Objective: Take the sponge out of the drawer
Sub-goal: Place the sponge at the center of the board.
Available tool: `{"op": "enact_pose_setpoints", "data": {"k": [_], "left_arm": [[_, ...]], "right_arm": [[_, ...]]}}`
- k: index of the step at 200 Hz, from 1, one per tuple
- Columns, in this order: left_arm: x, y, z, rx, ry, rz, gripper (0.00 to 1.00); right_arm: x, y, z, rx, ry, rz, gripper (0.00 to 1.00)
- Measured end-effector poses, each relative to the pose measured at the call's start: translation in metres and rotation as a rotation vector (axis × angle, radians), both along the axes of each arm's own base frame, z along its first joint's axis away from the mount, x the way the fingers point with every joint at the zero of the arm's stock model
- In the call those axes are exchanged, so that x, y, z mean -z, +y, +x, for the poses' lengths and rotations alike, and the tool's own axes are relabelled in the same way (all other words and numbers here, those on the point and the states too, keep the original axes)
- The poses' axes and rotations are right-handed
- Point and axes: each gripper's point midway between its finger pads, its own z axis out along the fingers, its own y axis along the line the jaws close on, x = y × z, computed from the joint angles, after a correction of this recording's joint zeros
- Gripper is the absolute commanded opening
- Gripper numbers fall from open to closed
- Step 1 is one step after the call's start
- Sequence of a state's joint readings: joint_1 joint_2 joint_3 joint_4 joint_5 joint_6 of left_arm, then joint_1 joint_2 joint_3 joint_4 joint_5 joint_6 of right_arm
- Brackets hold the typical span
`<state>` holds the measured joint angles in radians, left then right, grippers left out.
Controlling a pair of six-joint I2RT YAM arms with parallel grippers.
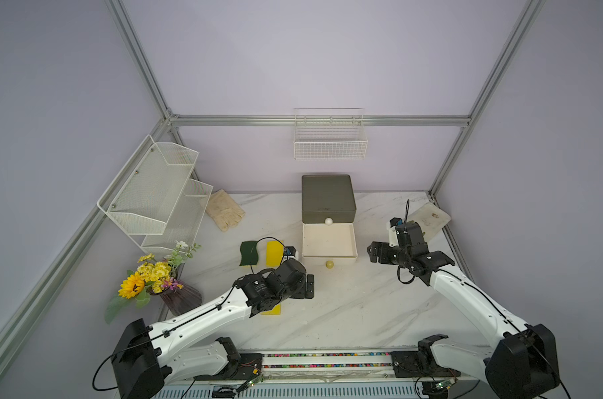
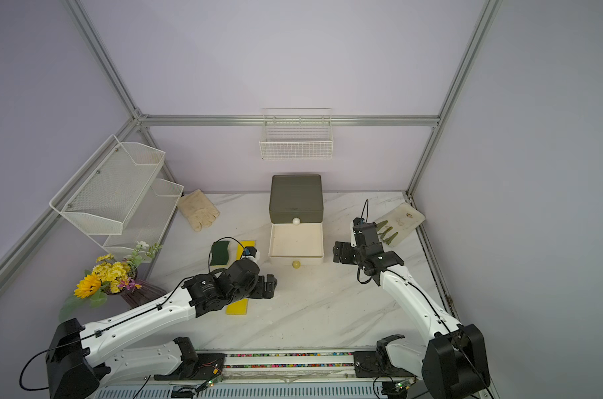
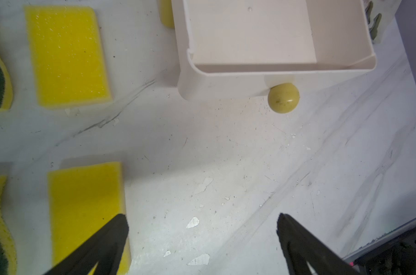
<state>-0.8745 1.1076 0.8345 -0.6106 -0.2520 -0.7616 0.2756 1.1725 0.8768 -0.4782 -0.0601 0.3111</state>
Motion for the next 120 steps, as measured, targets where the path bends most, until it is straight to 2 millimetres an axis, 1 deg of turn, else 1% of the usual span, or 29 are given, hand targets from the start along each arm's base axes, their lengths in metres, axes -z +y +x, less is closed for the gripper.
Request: {"op": "enact_pose_setpoints", "data": {"k": [20,33,64,85,109,120], "left_arm": [[-0.007,0.003,0.006,-0.007,-0.030,-0.008,1.00],[-0.007,0.003,0.008,-0.007,-0.034,-0.006,1.00],[-0.005,0.002,0.009,0.009,-0.038,0.010,1.00],[-0.005,0.003,0.013,-0.001,-0.042,0.008,1.00],[0.001,0.008,0.022,-0.029,-0.026,0.009,1.00],[0.004,0.010,0.025,-0.038,-0.016,0.007,1.00]], "right_arm": [[-0.016,0.002,0.002,-0.004,-0.034,0.020,0.91],[-0.021,0.004,0.002,-0.008,-0.042,0.033,0.90],[-0.021,0.010,-0.002,-0.026,-0.023,0.063,0.89],[-0.022,0.017,-0.009,-0.056,-0.011,0.079,0.89],[-0.025,0.031,-0.021,-0.109,-0.010,0.089,0.89],[-0.023,0.040,-0.026,-0.138,-0.002,0.090,0.89]]}}
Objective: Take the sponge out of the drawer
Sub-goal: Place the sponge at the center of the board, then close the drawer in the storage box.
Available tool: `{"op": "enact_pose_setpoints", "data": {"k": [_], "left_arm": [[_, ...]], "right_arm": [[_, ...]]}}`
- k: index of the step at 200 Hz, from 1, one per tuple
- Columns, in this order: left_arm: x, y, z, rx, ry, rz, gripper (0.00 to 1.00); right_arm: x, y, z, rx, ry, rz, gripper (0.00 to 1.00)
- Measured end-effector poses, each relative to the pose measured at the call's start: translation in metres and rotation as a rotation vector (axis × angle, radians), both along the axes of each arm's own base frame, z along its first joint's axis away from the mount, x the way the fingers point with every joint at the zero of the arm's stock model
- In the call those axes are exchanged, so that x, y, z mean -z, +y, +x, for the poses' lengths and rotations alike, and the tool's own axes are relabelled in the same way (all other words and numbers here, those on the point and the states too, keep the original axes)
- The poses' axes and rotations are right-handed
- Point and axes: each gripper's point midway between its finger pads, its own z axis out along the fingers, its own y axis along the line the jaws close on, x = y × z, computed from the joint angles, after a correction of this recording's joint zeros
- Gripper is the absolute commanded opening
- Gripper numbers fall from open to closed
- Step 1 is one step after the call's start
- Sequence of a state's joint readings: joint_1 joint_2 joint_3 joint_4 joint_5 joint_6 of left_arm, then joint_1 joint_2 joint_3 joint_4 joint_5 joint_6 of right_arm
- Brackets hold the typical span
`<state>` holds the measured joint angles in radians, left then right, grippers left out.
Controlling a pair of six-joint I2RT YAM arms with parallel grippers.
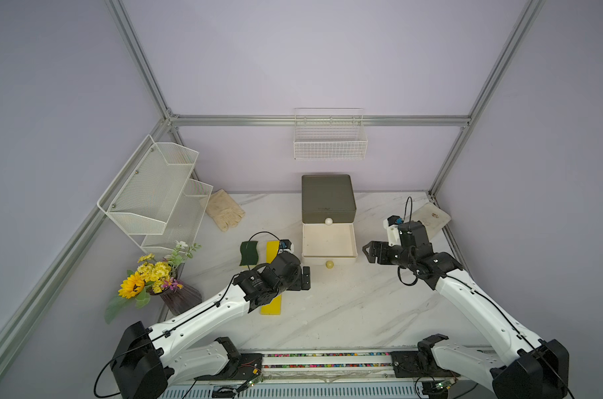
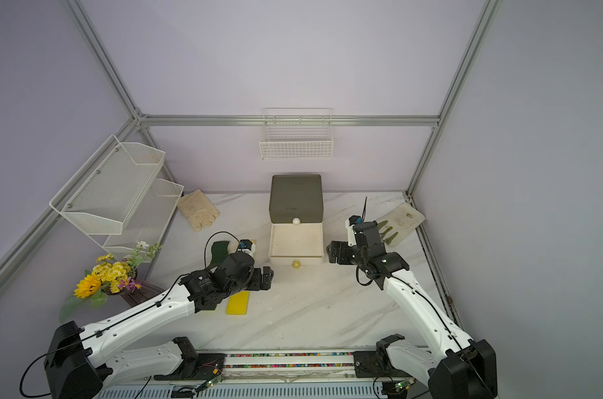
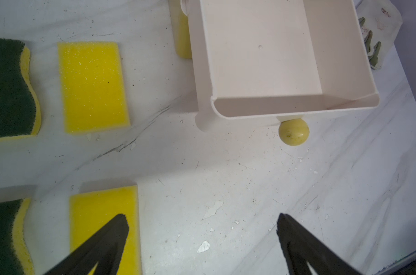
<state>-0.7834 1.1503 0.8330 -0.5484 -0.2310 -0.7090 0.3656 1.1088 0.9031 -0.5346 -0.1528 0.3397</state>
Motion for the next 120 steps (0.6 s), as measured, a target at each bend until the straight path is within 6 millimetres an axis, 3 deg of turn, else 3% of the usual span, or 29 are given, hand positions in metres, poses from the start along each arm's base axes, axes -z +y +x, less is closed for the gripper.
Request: {"op": "enact_pose_setpoints", "data": {"k": [43,120], "left_arm": [[0.007,-0.005,0.006,0.003,0.010,-0.028,1.00],[0.024,-0.009,0.021,-0.001,0.034,-0.022,1.00]], "right_arm": [[0.026,0.028,-0.020,-0.089,0.071,-0.021,0.89],[0.067,0.028,-0.017,-0.064,0.162,-0.079,0.88]]}}
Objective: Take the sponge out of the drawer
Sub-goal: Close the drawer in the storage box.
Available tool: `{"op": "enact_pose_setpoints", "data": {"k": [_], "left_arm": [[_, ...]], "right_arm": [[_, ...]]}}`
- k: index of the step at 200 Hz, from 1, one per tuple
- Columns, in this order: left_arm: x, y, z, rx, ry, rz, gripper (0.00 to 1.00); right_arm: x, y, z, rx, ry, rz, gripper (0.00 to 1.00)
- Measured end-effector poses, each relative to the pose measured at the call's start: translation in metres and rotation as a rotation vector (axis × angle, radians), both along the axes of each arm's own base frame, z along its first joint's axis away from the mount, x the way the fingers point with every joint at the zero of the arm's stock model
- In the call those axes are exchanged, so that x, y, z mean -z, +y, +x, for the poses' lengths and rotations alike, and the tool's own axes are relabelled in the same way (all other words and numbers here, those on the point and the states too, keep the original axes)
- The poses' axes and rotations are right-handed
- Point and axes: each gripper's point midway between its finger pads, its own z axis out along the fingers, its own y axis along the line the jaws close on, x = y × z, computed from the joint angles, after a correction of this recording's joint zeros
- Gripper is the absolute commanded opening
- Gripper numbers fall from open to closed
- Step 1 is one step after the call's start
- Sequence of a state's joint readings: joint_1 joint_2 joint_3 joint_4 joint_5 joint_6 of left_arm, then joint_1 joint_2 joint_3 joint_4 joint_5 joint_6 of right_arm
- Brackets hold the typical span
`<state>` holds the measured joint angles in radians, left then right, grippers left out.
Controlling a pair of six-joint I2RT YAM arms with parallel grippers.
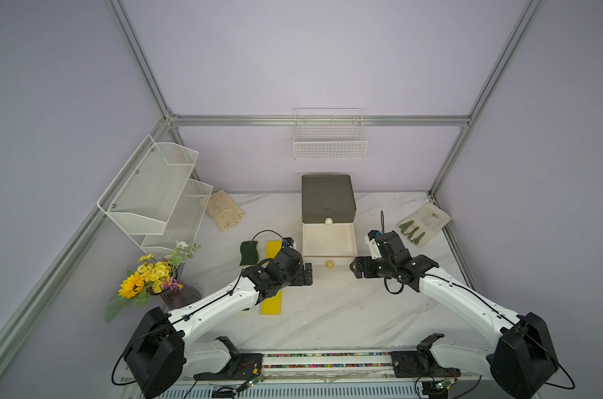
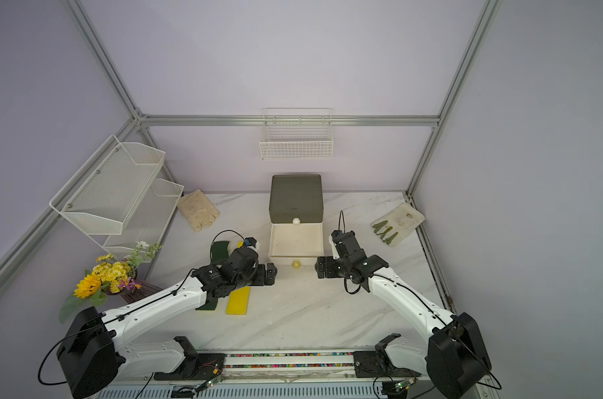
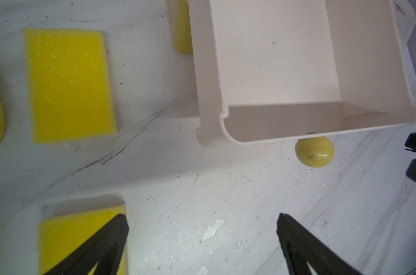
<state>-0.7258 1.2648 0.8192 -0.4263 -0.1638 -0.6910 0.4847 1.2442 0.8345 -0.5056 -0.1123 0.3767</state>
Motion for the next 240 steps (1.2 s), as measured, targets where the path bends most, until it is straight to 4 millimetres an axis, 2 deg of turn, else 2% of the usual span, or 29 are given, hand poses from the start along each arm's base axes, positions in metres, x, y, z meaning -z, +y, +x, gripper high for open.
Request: {"op": "enact_pose_setpoints", "data": {"k": [49,71,102,155,205,240], "left_arm": [[0.005,-0.001,0.015,-0.022,-0.013,-0.014,1.00],[0.012,0.001,0.022,-0.031,-0.007,-0.006,1.00],[0.019,0.003,0.033,-0.034,0.005,0.017,1.00],[0.013,-0.006,0.056,-0.032,-0.021,0.014,1.00],[0.011,-0.003,0.075,-0.048,-0.032,0.023,1.00],[0.010,-0.003,0.089,-0.065,-0.043,0.016,1.00]], "right_arm": [[0.024,0.000,0.014,0.025,0.030,-0.048,0.89],[0.028,0.001,0.022,0.036,0.025,-0.061,0.89],[0.022,0.004,0.035,0.048,-0.007,-0.060,0.89],[0.010,0.010,0.055,0.065,-0.056,-0.057,0.90],[0.012,0.016,0.071,0.067,-0.071,-0.060,0.90],[0.005,0.019,0.083,0.077,-0.111,-0.059,0.90]]}}
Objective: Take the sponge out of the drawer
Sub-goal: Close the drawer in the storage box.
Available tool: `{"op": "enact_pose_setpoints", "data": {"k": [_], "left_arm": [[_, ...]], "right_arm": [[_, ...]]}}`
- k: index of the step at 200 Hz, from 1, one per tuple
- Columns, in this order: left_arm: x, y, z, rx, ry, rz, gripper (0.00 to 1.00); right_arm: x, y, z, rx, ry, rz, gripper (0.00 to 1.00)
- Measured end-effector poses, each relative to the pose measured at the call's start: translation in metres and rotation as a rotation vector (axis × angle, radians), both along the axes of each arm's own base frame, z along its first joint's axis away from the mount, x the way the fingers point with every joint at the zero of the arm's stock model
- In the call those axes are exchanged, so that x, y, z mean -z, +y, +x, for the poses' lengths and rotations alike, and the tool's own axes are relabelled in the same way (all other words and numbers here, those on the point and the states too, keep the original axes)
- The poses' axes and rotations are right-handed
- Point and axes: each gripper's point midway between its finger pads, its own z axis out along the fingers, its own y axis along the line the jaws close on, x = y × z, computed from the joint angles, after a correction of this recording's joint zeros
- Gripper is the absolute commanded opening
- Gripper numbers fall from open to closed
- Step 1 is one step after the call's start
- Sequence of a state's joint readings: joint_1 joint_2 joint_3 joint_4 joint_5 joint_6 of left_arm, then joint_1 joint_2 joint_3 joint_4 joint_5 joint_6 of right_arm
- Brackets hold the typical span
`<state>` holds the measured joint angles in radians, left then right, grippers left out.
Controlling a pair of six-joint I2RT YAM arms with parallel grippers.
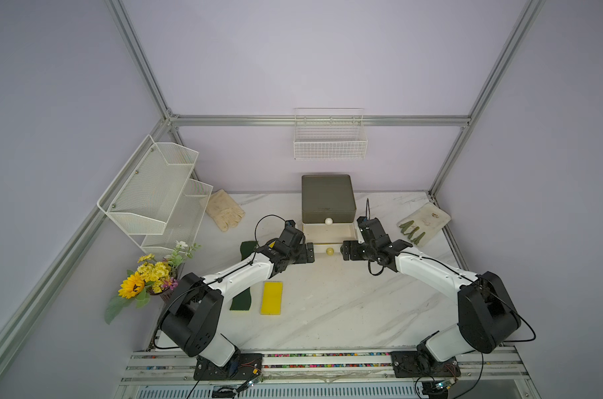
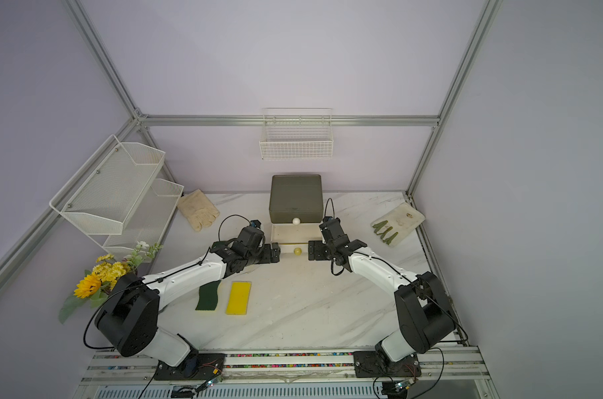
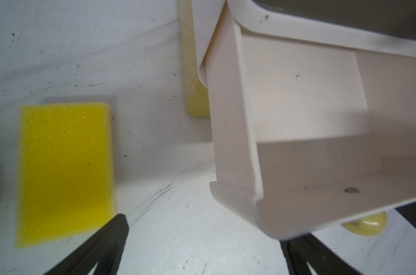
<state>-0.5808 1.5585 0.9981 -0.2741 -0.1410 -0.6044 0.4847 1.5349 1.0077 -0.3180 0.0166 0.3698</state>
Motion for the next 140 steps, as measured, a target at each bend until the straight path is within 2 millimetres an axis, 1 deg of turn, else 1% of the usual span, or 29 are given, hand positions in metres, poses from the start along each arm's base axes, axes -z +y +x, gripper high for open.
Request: {"op": "enact_pose_setpoints", "data": {"k": [29,84,119,140], "left_arm": [[0.001,0.000,0.010,-0.011,-0.013,-0.008,1.00],[-0.001,-0.001,0.028,-0.032,-0.032,-0.018,1.00],[-0.002,-0.002,0.040,-0.039,-0.049,-0.025,1.00],[-0.002,-0.004,0.045,-0.041,-0.056,-0.030,1.00]], "right_arm": [[-0.004,0.001,0.010,0.005,-0.038,-0.008,0.91],[0.003,0.001,0.027,0.023,-0.066,-0.019,0.91],[0.002,-0.001,0.040,0.038,-0.098,-0.011,0.91],[0.002,-0.001,0.043,0.042,-0.106,-0.011,0.91]]}}
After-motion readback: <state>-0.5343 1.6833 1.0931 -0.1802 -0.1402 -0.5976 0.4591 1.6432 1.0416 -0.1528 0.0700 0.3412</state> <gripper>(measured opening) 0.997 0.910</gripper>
